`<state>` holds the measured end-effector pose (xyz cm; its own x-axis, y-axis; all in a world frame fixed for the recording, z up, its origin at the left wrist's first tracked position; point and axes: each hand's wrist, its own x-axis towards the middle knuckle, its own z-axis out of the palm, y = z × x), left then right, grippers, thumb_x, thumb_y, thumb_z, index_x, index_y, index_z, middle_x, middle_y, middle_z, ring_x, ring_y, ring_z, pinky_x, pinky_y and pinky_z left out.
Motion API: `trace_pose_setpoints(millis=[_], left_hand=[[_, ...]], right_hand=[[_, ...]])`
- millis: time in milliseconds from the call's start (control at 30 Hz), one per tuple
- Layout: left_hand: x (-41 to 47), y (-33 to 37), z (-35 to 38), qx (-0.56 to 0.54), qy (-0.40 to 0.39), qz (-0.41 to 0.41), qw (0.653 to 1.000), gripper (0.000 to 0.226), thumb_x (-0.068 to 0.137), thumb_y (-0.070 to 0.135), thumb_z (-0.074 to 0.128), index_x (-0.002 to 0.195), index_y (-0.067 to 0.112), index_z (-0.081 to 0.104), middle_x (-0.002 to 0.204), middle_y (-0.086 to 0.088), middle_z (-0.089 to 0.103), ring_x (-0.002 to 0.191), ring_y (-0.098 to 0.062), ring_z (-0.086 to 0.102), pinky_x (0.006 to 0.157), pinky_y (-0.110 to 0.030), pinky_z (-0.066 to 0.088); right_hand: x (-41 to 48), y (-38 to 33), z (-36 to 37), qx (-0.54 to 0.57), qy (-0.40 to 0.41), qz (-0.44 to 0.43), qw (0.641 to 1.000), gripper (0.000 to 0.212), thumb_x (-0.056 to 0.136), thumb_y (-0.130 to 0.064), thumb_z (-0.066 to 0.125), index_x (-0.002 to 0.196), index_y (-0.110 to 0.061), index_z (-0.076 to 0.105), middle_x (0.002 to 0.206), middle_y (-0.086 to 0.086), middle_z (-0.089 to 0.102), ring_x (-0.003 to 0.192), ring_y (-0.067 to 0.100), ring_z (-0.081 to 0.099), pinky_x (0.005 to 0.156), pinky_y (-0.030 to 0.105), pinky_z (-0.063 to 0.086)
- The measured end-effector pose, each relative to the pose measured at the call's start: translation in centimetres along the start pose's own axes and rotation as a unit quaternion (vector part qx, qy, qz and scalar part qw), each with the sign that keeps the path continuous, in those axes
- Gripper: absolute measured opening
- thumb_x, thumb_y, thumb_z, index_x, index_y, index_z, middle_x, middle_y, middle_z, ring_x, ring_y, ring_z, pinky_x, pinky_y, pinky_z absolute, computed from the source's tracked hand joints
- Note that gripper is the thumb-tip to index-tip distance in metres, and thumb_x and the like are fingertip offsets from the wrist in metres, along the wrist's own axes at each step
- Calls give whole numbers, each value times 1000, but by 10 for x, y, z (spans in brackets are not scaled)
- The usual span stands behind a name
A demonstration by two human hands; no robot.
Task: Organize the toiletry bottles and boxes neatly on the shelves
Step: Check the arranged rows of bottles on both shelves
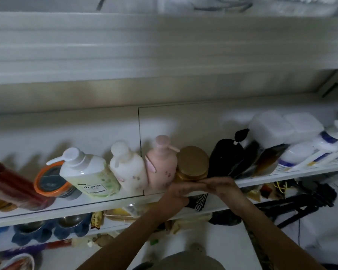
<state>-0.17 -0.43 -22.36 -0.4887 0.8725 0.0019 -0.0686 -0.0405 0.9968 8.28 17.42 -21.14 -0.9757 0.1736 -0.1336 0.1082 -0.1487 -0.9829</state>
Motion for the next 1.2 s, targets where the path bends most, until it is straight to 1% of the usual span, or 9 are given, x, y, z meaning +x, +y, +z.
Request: trace_pose_setpoints(millis=[133, 267, 467, 567, 667, 833, 1033, 1100, 1200], left_hand=[[2, -2, 3, -9, 44, 10, 999, 55, 71, -8, 42, 118, 11, 65, 122, -5, 65, 121, -24, 57, 103, -36, 44], [1, 2, 10, -15, 68, 22, 997, 51, 76, 16, 37, 113, 32, 69, 117, 8, 68, 116, -21, 61, 101, -37, 45], [18, -11, 29, 0, 40, 19, 999, 55, 73, -3, 34, 120, 1, 63, 126, -12, 62, 122, -33, 55, 106, -47, 40], [30, -18, 35, -15, 33, 4, 999, 54, 72, -25, 31, 118, -14, 57, 126, -28, 58, 123, -39, 52, 107, -59, 35], [35, -14, 41, -25, 50, 6, 998, 45, 77, -8, 35, 114, -17, 59, 120, -30, 60, 118, -39, 57, 105, -52, 41], [39, -19, 43, -32, 74, 14, 997, 37, 82, -6, 44, 113, -11, 63, 117, -25, 64, 115, -37, 60, 102, -43, 45], [39, -12, 51, -58, 114, 6, 992, 34, 83, 26, 60, 108, 5, 70, 112, 0, 71, 110, -25, 64, 92, -33, 51], [39, -14, 51, -55, 120, 7, 991, 31, 83, 17, 56, 109, 13, 72, 113, -5, 70, 112, -28, 63, 96, -39, 49], [45, -20, 53, -32, 113, -10, 993, 46, 78, -16, 42, 113, 2, 66, 118, -20, 65, 116, -34, 59, 102, -51, 43]], right_hand=[[8, 0, -1, -58, 6, 10, 998, 45, 56, -45, 74, 90, -17, 77, 106, 19, 70, 104, 33, 64, 95, 44, 49], [14, 10, -10, -93, -58, 63, 992, 36, 58, -51, 70, 91, -36, 74, 94, -17, 73, 95, 3, 67, 87, 27, 49], [0, -9, -29, -49, -126, 33, 990, 65, 27, -74, 77, 74, -28, 77, 84, -13, 73, 81, -2, 68, 81, 18, 52], [9, -10, -44, -90, -146, 78, 982, 84, 59, -45, 79, 117, 10, 53, 84, -14, 72, 74, -14, 63, 77, 8, 48], [17, -6, -45, 40, -207, 111, 971, 37, 97, -21, 41, 132, -19, 53, 108, -34, 62, 100, -27, 48, 92, -4, 31], [6, 23, -65, -79, -176, 7, 981, 58, 84, -12, 66, 112, 32, 42, 124, 36, 50, 67, -11, 64, 71, 9, 50], [24, 30, -62, -62, -88, 97, 989, 76, 85, -19, 65, 122, 31, 21, 121, 30, 56, 73, -14, 63, 73, 8, 48], [23, 27, -63, -97, -80, 85, 988, 54, 88, -13, 59, 122, 24, 37, 101, 7, 73, 76, -12, 64, 75, 9, 49], [21, 27, -75, -75, -119, 69, 988, 14, 77, -36, 70, 91, -37, 74, 88, -28, 69, 88, -10, 64, 81, 11, 49]])
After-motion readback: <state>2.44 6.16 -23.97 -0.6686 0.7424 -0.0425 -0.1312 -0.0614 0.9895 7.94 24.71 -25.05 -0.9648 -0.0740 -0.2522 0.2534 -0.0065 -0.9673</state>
